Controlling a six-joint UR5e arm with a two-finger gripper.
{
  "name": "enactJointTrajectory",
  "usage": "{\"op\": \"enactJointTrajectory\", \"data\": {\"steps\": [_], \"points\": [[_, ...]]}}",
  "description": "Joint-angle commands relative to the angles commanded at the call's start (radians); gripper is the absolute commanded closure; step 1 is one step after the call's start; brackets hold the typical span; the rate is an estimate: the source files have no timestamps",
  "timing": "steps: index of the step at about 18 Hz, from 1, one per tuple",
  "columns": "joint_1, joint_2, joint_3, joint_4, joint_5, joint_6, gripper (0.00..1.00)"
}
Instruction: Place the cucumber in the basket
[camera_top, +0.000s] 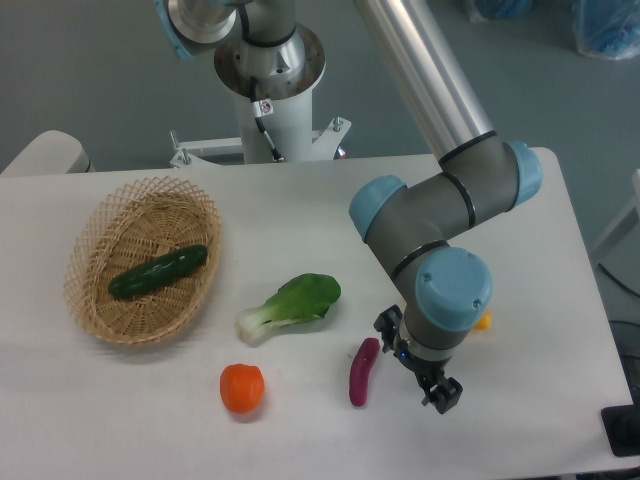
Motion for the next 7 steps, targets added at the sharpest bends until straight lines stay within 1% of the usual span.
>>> {"op": "enactJointTrajectory", "data": {"steps": [7], "points": [[0.002, 0.002, -0.005, 0.006, -0.002, 0.008, 0.0]]}}
